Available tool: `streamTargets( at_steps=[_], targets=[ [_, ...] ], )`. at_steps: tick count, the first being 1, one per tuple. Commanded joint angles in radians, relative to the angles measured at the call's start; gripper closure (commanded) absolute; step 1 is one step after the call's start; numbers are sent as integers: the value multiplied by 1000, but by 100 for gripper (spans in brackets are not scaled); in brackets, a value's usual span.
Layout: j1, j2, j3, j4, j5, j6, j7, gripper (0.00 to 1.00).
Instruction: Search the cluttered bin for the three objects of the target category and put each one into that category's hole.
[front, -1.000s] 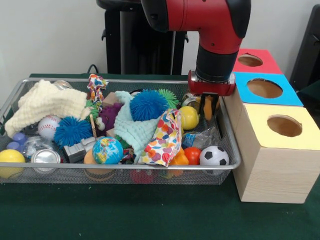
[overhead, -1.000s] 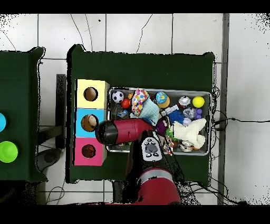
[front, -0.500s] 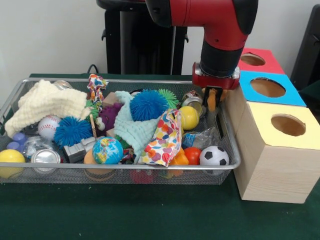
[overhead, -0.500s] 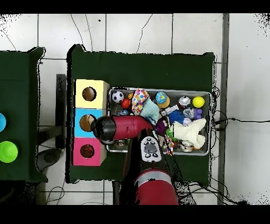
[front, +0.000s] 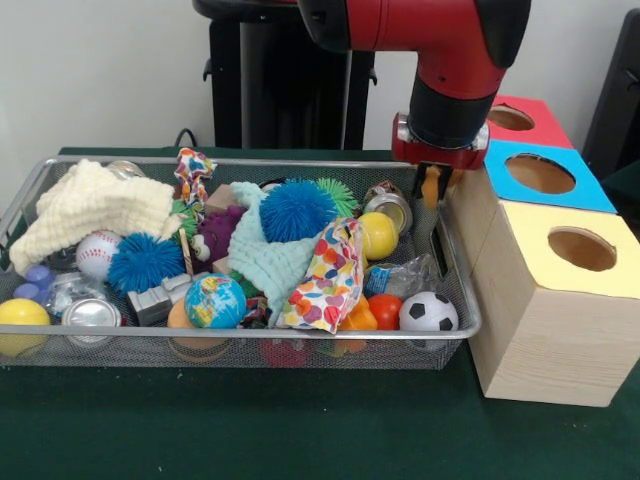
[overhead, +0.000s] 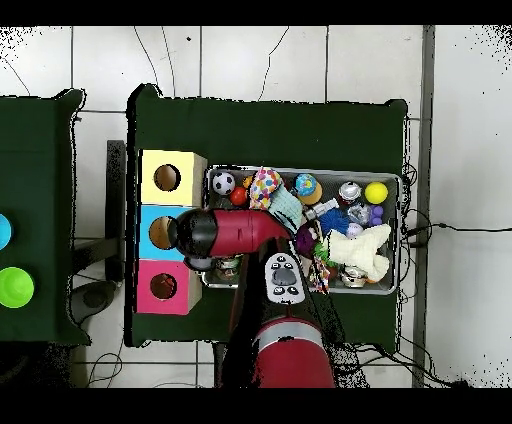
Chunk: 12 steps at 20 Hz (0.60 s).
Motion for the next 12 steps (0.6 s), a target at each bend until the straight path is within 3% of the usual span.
streamTargets(
  at_steps=[1, 12],
  targets=[
    [22, -16, 98, -84, 83, 110, 113, 100],
    [-25, -27, 121, -62, 79, 110, 53, 100]
  ],
)
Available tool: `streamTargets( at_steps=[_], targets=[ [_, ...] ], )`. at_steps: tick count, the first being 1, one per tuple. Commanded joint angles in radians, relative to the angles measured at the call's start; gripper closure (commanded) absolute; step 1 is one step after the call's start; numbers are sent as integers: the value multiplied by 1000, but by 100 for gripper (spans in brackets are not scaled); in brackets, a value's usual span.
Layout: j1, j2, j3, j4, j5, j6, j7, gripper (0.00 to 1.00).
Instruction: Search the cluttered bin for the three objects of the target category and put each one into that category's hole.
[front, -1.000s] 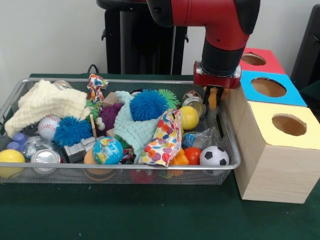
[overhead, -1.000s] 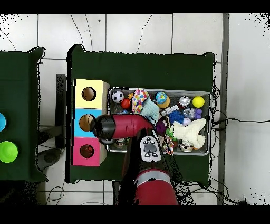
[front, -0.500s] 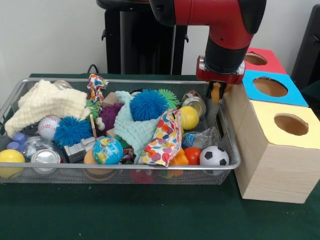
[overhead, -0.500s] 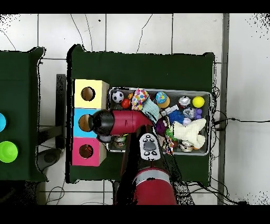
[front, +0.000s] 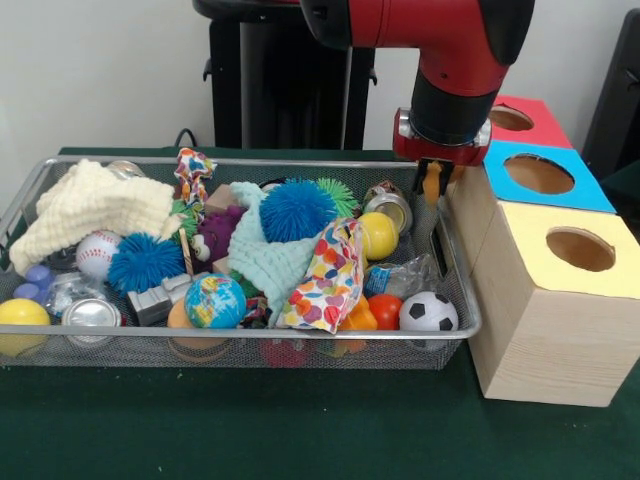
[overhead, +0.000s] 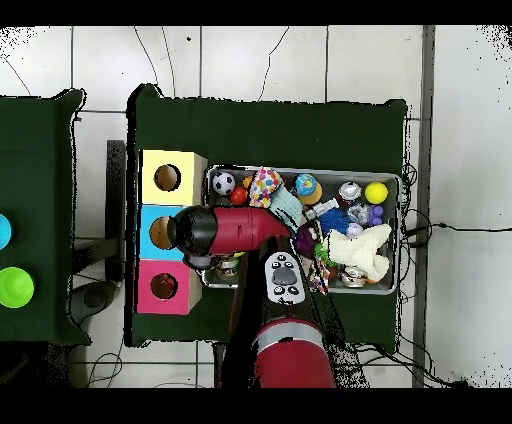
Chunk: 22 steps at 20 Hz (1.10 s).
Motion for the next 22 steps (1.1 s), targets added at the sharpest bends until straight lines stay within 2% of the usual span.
streamTargets(
  at_steps=[1, 7, 12, 19, 22],
  targets=[
    [-24, -23, 119, -51, 74, 78, 53, 100],
    [-36, -39, 126, -28, 72, 80, 37, 100],
    [-100, -69, 145, -4, 49, 136, -53, 100],
    [-174, -102, 180, 23, 30, 192, -107, 100],
    [-187, -114, 198, 33, 33, 211, -97, 100]
  ],
)
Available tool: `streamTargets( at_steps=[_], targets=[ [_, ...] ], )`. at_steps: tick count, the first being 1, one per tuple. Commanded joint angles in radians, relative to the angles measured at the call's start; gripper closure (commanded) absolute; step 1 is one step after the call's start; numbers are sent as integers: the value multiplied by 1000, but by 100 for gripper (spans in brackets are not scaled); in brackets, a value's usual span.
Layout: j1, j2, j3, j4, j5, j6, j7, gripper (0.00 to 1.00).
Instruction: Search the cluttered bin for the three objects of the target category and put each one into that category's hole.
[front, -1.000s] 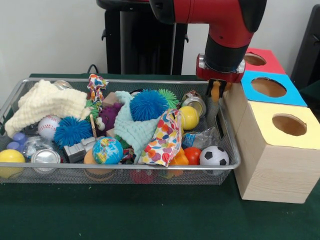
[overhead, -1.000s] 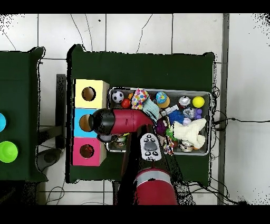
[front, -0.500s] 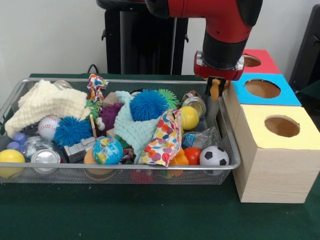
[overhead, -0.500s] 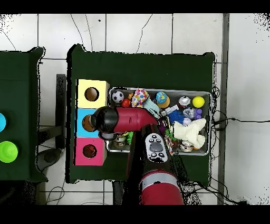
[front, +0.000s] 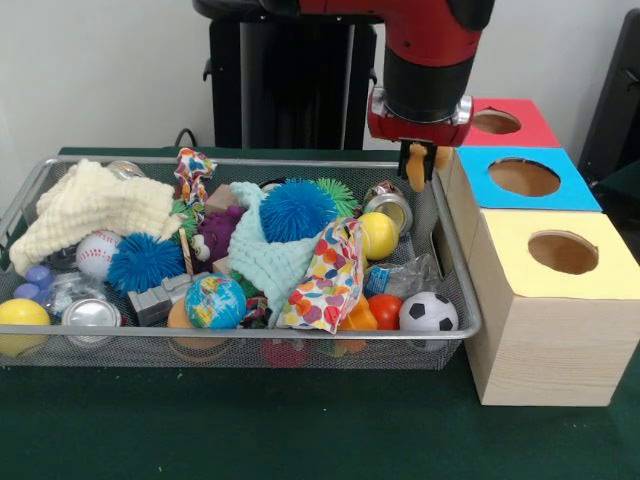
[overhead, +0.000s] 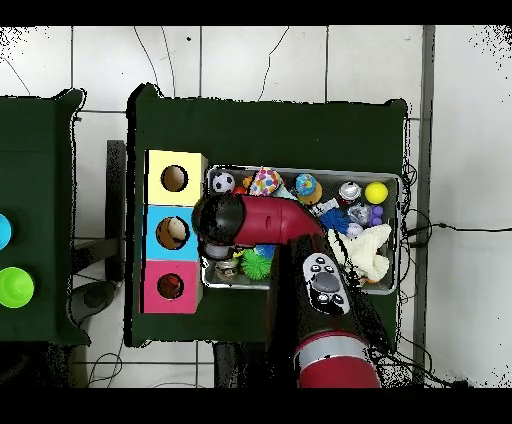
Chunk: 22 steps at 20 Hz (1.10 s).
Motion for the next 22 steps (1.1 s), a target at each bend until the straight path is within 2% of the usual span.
streamTargets(
  at_steps=[1, 9, 18, 22],
  targets=[
    [-65, -37, 132, 27, 31, 145, -90, 100],
    [-26, -31, 150, 2, 48, 179, -5, 100],
    [80, -14, 125, -53, 83, 214, 118, 100],
    [124, -20, 106, -36, 105, 192, 148, 100]
  ],
)
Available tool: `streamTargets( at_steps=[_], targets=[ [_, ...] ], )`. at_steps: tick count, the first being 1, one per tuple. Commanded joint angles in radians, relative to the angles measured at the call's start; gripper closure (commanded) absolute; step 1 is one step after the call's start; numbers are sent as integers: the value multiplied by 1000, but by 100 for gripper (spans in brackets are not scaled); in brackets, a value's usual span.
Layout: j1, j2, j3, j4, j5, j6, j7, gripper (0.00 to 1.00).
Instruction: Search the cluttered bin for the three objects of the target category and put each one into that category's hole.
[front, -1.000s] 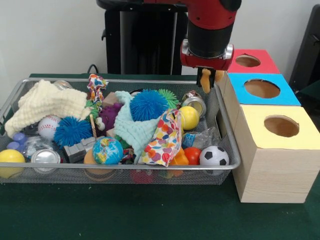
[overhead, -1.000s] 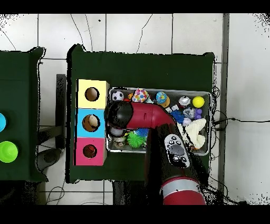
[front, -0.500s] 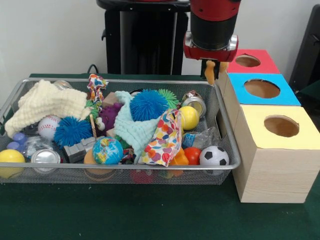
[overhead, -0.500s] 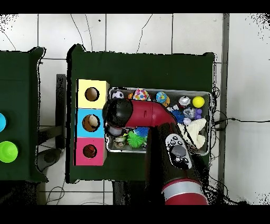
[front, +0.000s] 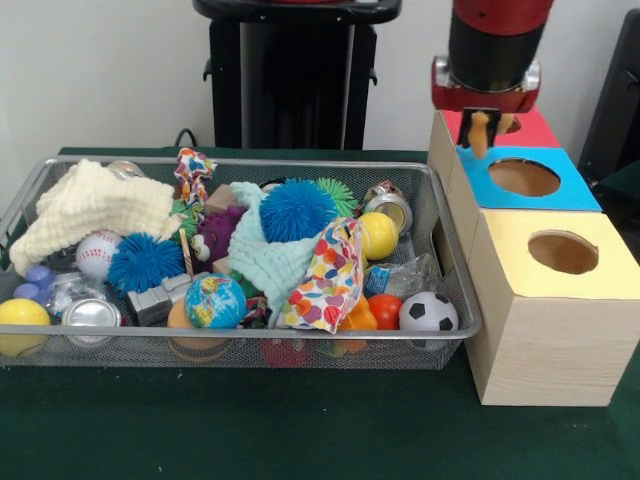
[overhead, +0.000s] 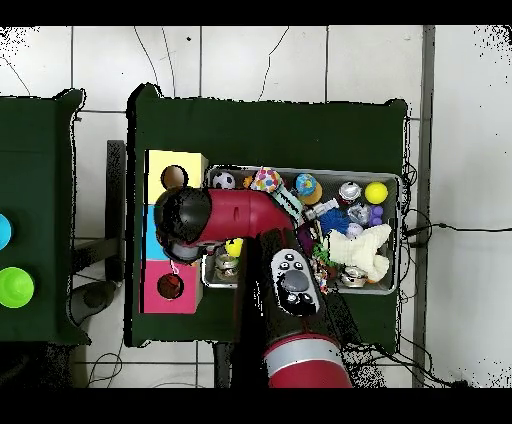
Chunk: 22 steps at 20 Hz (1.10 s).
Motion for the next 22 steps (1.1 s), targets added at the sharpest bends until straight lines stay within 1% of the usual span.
streamTargets(
  at_steps=[1, 8, 12, 15, 18, 19, 22],
  targets=[
    [60, 19, 56, -20, 60, 72, 150, 100],
    [102, 36, 44, -17, 81, 82, 131, 100],
    [107, 62, 52, -7, 91, 58, 113, 100],
    [100, 95, 64, -28, 101, 51, 89, 100],
    [104, 114, 62, -65, 89, 73, 72, 100],
    [109, 120, 54, -82, 79, 80, 73, 100],
    [108, 169, 52, -164, 55, 135, 49, 100]
  ],
)
